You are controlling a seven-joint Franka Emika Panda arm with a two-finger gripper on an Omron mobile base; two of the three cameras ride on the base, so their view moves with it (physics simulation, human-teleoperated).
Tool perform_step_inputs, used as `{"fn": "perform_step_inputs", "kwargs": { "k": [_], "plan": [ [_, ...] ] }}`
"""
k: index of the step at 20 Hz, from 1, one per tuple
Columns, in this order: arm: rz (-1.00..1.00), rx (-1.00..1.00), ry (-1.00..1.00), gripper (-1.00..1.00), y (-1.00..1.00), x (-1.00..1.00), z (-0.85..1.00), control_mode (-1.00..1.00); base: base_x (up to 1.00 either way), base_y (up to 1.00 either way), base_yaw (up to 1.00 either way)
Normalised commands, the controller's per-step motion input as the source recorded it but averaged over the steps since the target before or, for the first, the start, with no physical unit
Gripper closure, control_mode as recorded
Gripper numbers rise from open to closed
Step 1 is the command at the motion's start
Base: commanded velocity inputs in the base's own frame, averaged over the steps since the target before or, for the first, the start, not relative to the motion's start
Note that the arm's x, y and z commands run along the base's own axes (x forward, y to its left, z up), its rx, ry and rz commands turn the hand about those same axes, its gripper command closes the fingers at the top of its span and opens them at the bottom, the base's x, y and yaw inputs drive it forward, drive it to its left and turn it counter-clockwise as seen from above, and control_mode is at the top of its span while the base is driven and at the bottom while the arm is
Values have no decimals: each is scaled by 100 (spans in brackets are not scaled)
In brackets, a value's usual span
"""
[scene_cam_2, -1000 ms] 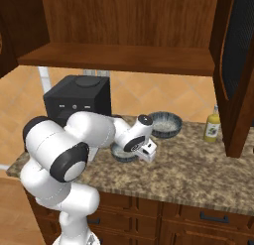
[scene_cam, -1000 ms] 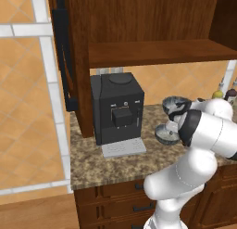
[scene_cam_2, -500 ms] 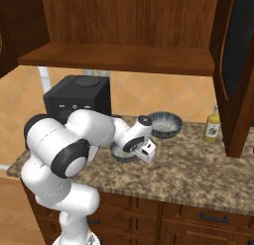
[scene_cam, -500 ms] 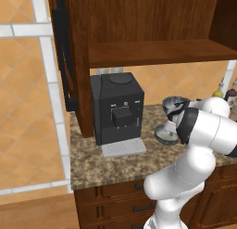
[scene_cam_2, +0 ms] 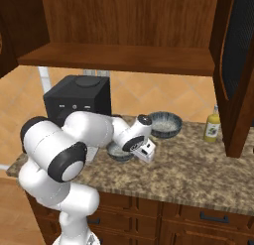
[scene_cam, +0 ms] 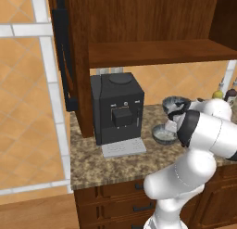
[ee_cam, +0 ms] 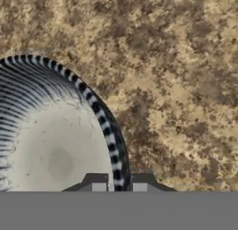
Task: Pick up the bowls on the counter and stack them on top of one another in the open cabinet. Place the smaller bowl on top of the larger bowl.
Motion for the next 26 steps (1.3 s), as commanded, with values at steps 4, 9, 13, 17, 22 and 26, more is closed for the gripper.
{"fn": "perform_step_inputs", "kwargs": {
  "k": [4, 9, 13, 17, 22, 26],
  "plan": [
    [-14, 1, -6, 100, -14, -55, 69, -100, 0, 0, 0],
    [-19, 4, 0, 100, -28, -46, 77, -100, 0, 0, 0],
    [-25, 1, 0, 100, -16, -41, 76, -100, 0, 0, 0],
    [-32, 0, -12, 100, -4, -18, 65, -100, 0, 0, 0],
    [-38, 1, -27, 100, -5, 0, 43, -100, 0, 0, 0],
    [-24, 15, -3, 100, -51, 0, 27, -100, 0, 0, 0]
  ]
}}
